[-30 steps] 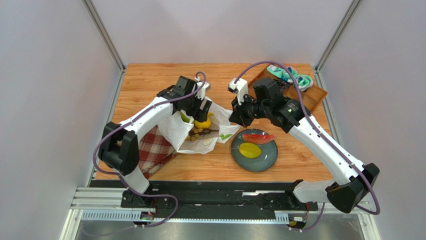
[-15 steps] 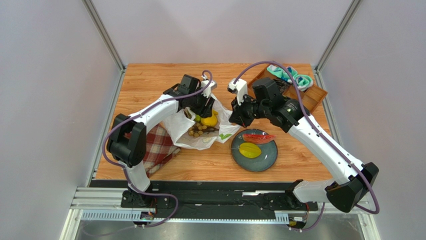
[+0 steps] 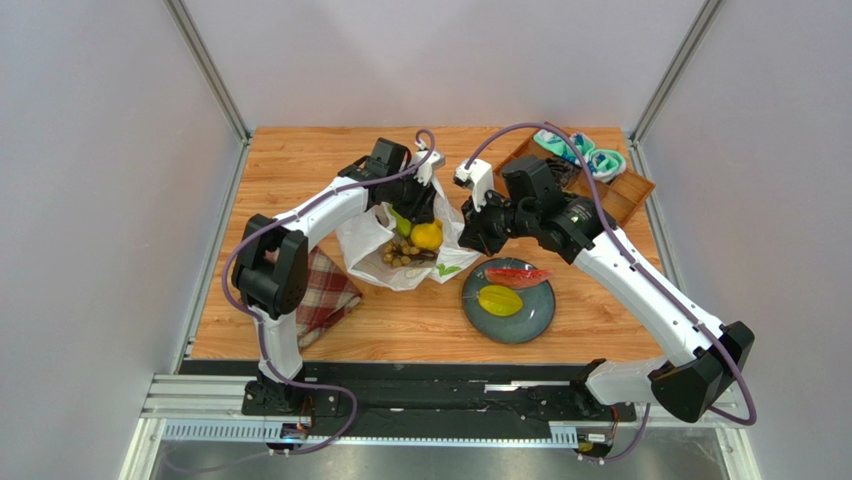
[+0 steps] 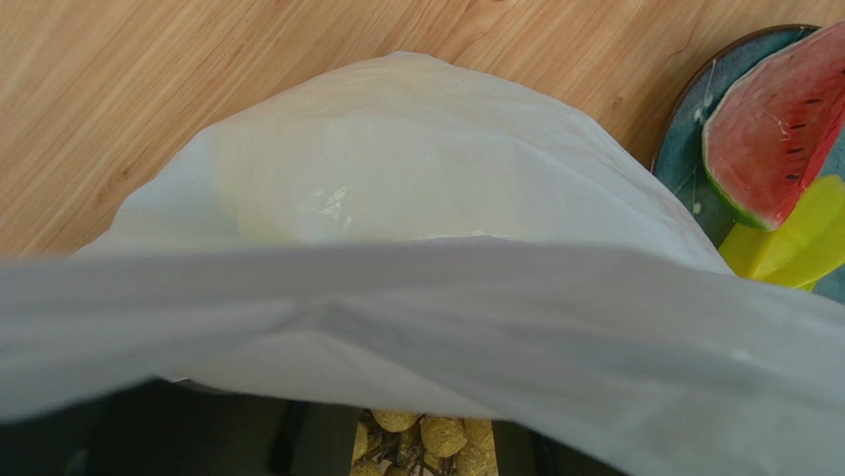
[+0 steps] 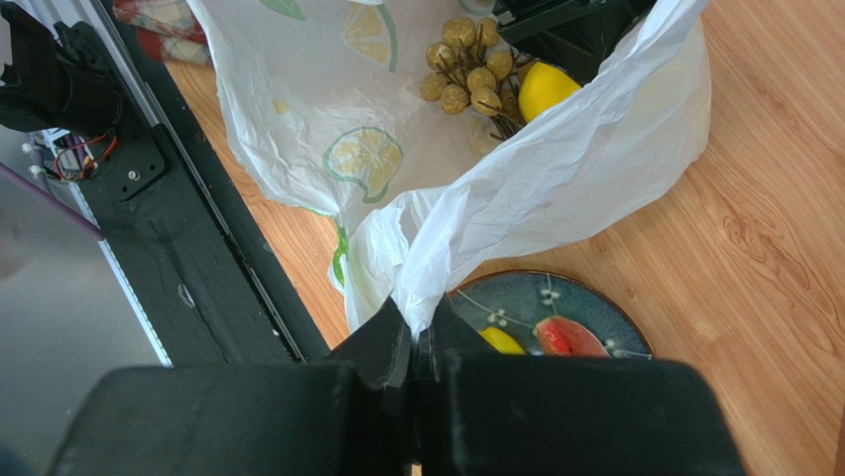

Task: Take the fake fruits out of the plastic bag
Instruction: Take out the fake fruit from the plastic bag.

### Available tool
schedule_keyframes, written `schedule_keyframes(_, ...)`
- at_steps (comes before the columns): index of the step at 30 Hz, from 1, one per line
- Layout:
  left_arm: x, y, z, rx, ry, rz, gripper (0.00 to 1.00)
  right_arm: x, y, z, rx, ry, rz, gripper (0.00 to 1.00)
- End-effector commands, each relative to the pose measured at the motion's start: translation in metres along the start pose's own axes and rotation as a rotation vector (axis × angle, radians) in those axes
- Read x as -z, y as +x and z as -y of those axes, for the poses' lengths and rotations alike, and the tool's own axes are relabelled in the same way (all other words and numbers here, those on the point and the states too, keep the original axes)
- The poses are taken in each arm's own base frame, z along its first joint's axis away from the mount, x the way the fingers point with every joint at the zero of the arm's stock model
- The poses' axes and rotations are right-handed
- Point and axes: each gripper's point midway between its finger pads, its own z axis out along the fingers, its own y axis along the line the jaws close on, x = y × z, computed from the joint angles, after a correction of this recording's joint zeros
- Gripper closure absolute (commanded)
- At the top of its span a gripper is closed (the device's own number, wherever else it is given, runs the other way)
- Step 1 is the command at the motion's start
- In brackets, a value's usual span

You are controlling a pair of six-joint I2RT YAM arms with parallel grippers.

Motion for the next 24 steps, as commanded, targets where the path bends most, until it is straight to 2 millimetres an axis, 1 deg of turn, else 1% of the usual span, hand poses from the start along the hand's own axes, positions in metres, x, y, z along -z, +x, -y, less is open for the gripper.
schedule_keyframes(1, 0.001, -0.009, 0.003, -0.016, 0.036, 0.014, 0.49, -0.002, -0.002, 0.003, 0.017, 0.011, 0.004, 1.0)
schedule_keyframes(4, 0.001, -0.007, 0.006, -0.012, 0.057, 0.01, 0.62, -0.003, -0.003, 0.004, 0.016, 0.009, 0.004, 1.0)
schedule_keyframes(5, 0.0, -0.006, 0.007, -0.011, 0.063, 0.006, 0.69, -0.004, -0.003, 0.004, 0.015, 0.01, 0.003, 1.0)
schedule_keyframes(7, 0.001, -0.006, 0.008, -0.012, 0.067, 0.001, 0.73, -0.004, -0.003, 0.004, 0.016, 0.009, 0.002, 1.0)
schedule_keyframes(8, 0.001, -0.005, 0.008, -0.013, 0.069, -0.001, 0.78, -0.004, -0.004, 0.005, 0.019, 0.011, 0.004, 1.0)
schedule_keyframes(13, 0.002, -0.007, 0.011, -0.011, 0.079, 0.009, 0.8, -0.005, -0.004, 0.005, 0.016, 0.014, 0.004, 1.0)
schedule_keyframes(16, 0.003, -0.01, 0.014, -0.015, 0.093, 0.021, 0.89, -0.006, -0.002, 0.008, 0.016, 0.024, -0.001, 1.0)
schedule_keyframes(17, 0.004, -0.011, 0.013, -0.009, 0.088, 0.026, 1.0, -0.006, -0.001, 0.007, 0.018, 0.022, -0.003, 1.0)
schedule_keyframes(18, 0.006, -0.012, 0.014, -0.01, 0.088, 0.034, 1.0, -0.007, -0.001, 0.009, 0.019, 0.03, -0.005, 1.0)
schedule_keyframes(20, 0.012, -0.017, 0.015, -0.014, 0.095, 0.053, 1.0, -0.007, 0.001, 0.011, 0.017, 0.04, -0.01, 1.0)
schedule_keyframes(21, 0.021, -0.023, 0.018, -0.019, 0.096, 0.071, 1.0, -0.007, 0.001, 0.013, 0.013, 0.045, -0.01, 1.0)
schedule_keyframes(22, 0.029, -0.025, 0.017, -0.008, 0.095, 0.077, 1.0, -0.008, 0.001, 0.015, 0.007, 0.049, -0.011, 1.0)
schedule_keyframes(23, 0.037, -0.03, 0.019, 0.004, 0.106, 0.095, 1.0, -0.008, 0.001, 0.017, 0.0, 0.055, -0.01, 1.0)
schedule_keyframes(24, 0.054, -0.038, 0.025, -0.007, 0.105, 0.13, 1.0, -0.009, 0.001, 0.018, 0.002, 0.057, -0.009, 1.0)
